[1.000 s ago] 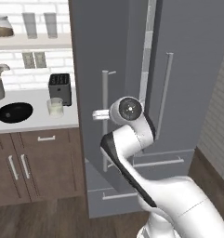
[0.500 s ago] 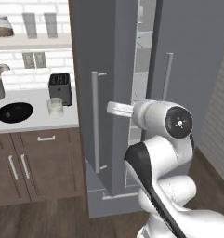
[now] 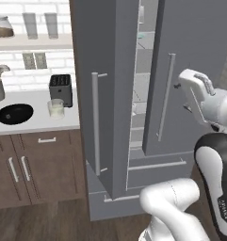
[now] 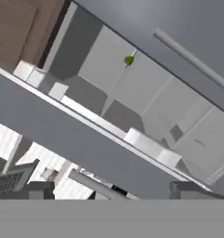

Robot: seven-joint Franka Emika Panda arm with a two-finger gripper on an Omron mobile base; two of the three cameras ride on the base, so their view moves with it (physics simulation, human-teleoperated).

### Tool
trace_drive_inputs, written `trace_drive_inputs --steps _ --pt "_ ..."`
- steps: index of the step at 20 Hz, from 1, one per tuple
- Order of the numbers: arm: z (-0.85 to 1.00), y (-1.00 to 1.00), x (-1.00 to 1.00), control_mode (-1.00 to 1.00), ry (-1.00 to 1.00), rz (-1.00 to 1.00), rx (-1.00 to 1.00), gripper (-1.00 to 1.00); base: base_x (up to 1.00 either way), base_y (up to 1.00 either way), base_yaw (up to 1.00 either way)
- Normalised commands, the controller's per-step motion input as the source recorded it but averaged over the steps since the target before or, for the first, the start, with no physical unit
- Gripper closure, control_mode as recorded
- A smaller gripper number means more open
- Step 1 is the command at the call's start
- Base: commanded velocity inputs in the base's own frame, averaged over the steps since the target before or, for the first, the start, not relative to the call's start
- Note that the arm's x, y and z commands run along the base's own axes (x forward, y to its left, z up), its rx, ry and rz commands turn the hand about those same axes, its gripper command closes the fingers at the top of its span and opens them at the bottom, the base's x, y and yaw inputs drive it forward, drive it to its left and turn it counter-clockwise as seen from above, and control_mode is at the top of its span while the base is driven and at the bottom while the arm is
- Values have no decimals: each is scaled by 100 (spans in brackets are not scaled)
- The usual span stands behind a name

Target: Grab a lemon wedge from the fridge and one ice cube from the ice bowl, and put them in the glass of lemonade.

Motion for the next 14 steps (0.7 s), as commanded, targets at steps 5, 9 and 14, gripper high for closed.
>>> trace_drive_inputs --steps 5,9,14 --pt "3 -24 50 -100 13 0 66 -100 0 0 0" --pt "-33 0 100 -100 23 -3 59 -100 0 0 0" --pt "-27 5 100 -100 42 1 47 -100 0 0 0"
